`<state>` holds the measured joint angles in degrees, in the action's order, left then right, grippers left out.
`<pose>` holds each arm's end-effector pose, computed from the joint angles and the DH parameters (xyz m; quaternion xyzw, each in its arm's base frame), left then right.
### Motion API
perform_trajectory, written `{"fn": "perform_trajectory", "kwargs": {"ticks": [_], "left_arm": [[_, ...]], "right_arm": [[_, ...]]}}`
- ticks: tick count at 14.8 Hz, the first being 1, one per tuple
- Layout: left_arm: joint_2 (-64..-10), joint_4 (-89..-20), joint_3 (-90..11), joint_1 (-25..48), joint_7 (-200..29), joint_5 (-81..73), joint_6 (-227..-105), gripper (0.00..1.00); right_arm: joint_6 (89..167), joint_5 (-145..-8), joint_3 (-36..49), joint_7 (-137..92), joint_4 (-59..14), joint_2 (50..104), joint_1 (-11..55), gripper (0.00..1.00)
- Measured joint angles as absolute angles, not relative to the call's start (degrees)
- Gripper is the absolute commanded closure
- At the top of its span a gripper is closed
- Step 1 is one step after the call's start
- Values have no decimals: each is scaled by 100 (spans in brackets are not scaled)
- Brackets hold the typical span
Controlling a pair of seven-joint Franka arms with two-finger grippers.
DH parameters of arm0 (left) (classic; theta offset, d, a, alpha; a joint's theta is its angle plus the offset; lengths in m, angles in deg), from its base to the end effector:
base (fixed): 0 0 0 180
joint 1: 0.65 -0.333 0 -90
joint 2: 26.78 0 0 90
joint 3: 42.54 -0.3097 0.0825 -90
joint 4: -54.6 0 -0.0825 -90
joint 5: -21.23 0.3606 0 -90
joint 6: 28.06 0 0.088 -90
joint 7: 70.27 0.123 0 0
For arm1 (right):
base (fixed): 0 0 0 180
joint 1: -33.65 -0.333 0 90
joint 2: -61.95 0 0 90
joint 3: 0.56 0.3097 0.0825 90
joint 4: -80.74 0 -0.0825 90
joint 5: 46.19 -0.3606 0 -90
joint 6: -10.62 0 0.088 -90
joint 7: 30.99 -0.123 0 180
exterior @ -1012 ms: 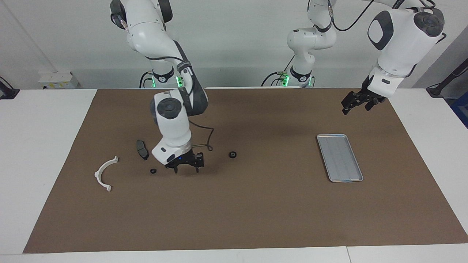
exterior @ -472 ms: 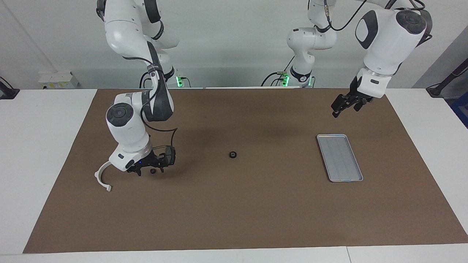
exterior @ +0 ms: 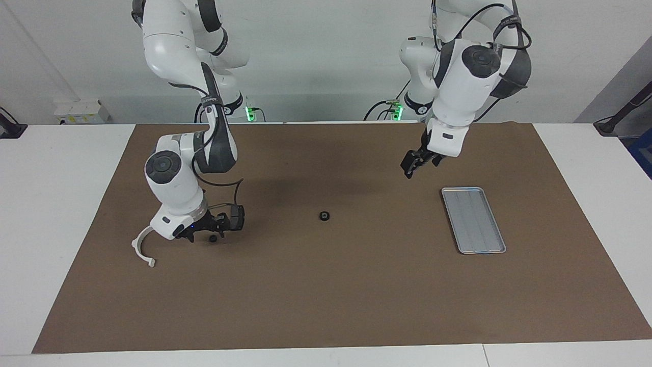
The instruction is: Pick bearing gear from pile to tray
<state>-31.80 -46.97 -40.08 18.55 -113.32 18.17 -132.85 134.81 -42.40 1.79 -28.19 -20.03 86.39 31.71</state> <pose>0.5212 -0.2118 0.4849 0.9808 0.1926 -0.0280 0.0149 0.6299 0.0418 0.3160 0.9967 0.0788 -0.0084 0.0188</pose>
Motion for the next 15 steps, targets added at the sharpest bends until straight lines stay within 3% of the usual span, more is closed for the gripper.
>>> {"fn": "perform_trajectory", "kwargs": {"ticks": [6, 11, 15], "left_arm": [[-3893, -4670, -4007, 2659, -12556, 1782, -13777, 0], [-5047, -4155, -4009, 3333, -13367, 1778, -14928, 0], [-5312, -4060, -4011, 3383, -13868, 1778, -15323, 0]], "right_arm": [[13722, -4240, 190, -2819, -2264, 8637, 3171, 15], [13798, -4240, 197, -2819, -2417, 8635, 3171, 15], [13911, -4240, 196, -2819, -2485, 8635, 3171, 15]]}}
